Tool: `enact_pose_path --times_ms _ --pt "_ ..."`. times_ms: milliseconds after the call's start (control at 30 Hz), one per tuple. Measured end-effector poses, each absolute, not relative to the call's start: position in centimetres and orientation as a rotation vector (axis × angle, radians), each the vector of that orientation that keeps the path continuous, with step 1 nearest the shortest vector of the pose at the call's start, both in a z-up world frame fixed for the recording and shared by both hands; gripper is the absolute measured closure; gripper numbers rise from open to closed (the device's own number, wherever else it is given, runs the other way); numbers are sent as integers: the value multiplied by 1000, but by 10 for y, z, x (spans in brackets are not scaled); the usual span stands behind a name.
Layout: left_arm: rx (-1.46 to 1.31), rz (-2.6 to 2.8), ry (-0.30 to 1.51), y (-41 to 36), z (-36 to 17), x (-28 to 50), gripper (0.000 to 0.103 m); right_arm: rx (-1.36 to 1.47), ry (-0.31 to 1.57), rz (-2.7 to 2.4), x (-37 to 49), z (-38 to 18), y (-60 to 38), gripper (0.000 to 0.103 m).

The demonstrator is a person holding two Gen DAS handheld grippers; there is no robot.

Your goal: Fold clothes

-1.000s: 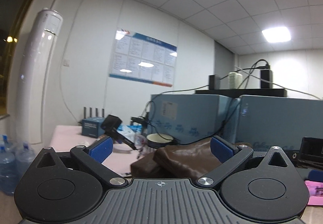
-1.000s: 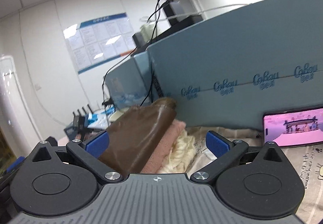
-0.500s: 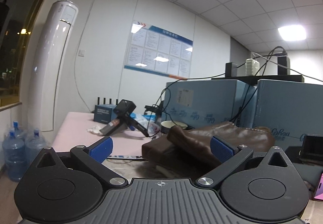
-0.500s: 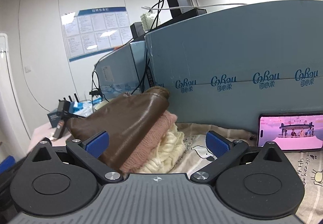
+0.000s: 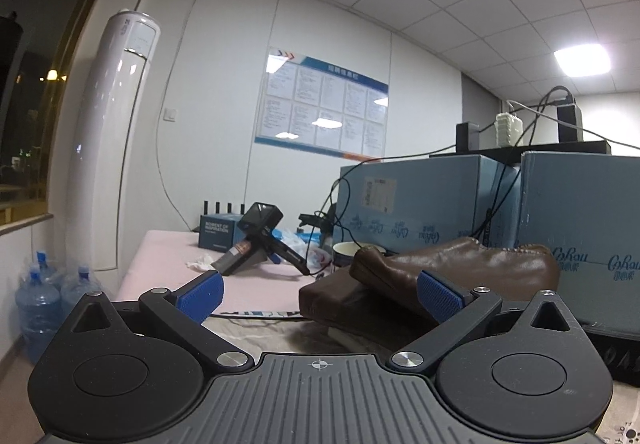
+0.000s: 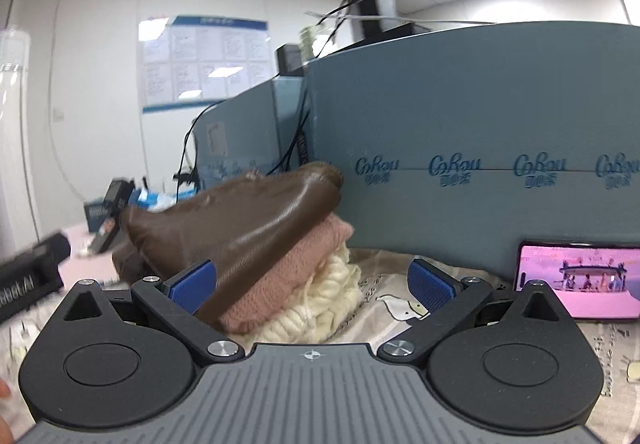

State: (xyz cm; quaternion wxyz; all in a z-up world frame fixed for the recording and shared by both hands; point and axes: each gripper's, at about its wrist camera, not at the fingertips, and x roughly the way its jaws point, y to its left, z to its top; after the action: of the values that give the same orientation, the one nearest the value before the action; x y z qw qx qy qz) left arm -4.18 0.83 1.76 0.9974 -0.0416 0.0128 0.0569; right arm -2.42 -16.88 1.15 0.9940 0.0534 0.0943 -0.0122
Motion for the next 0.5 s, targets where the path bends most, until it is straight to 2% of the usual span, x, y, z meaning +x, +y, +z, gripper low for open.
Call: enact_pose_path --times_ms 500 --pt "-22 123 29 0 10 -40 0 160 130 -10 -28 8 -177 0"
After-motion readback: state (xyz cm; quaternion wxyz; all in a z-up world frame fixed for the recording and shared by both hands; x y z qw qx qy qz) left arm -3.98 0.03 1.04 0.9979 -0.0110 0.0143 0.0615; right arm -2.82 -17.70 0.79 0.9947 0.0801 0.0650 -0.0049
